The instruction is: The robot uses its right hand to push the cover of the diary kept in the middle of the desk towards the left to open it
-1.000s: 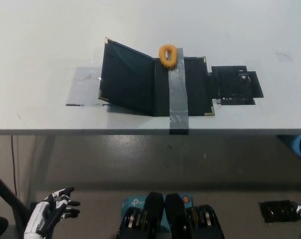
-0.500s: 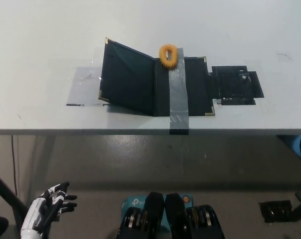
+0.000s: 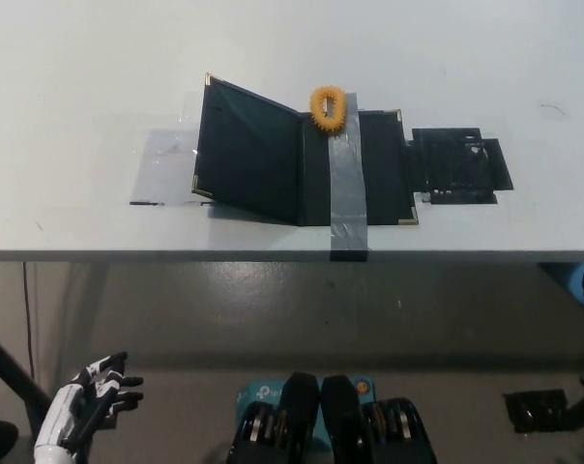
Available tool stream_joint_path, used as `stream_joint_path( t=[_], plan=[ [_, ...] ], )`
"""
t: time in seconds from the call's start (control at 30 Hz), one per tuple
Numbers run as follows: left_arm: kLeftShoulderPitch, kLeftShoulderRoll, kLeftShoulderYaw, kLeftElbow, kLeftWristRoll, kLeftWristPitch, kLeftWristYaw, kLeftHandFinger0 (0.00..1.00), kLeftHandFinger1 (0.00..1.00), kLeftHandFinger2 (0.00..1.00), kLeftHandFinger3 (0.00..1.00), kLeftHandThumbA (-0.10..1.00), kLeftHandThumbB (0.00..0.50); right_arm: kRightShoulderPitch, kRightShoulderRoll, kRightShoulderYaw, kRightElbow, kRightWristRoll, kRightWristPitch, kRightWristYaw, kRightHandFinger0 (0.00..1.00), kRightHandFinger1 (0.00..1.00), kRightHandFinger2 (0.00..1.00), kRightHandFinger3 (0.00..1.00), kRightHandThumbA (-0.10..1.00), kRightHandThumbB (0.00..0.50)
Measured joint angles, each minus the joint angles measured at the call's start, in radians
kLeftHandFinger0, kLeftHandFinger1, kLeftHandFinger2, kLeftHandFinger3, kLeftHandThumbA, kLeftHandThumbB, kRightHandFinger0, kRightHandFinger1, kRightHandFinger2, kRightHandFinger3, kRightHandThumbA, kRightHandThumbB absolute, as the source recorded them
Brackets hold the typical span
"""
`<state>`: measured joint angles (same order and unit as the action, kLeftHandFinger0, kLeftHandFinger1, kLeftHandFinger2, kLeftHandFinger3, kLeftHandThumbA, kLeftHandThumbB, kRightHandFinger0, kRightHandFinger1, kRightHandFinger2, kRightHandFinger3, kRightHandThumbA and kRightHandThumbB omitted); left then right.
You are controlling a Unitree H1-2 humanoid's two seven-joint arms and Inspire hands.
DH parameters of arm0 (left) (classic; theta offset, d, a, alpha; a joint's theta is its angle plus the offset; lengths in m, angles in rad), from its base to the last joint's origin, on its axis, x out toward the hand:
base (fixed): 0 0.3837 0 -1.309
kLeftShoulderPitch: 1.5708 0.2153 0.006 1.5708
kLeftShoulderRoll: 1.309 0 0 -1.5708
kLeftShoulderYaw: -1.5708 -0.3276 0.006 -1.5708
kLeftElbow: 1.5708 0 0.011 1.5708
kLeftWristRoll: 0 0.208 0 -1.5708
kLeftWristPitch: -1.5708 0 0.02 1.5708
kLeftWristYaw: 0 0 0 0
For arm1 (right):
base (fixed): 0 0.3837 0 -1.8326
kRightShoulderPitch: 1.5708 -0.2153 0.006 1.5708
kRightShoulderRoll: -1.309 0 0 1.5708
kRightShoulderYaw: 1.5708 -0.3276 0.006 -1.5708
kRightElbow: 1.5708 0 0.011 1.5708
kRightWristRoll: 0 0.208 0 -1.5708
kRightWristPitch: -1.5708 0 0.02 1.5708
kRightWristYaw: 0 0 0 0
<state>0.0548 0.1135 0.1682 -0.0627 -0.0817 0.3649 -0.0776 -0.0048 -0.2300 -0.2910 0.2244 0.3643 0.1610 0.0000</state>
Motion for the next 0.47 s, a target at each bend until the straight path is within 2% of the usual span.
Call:
stream_joint_path(
  t=[0.07,0.1,0.33,0.47],
  plan=[
    [-0.002,0.002,0.002,0.0,-0.002,0.0,0.0,0.62,0.5,0.51,0.74,0.59,0.296,0.004,-0.003,-0.007,0.009,0.01,0.014,0.007,0.68,0.76,0.79,0.86,1.0,0.298],
    [-0.003,0.003,0.003,0.0,-0.003,0.0,0.0,0.62,0.5,0.51,0.74,0.59,0.283,0.003,0.0,-0.01,0.019,0.015,0.02,0.011,0.68,0.76,0.78,0.87,1.0,0.267],
    [-0.018,0.014,0.008,0.0,-0.006,0.001,0.0,0.62,0.5,0.5,0.71,0.58,0.274,0.003,0.039,-0.037,0.037,0.049,0.046,0.019,0.7,0.75,0.76,0.86,1.0,0.263],
    [-0.018,0.014,0.007,0.0,-0.006,0.0,0.0,0.6,0.5,0.51,0.7,0.57,0.275,0.004,0.038,-0.035,0.036,0.045,0.045,0.02,0.67,0.73,0.76,0.85,1.0,0.301]
  ],
)
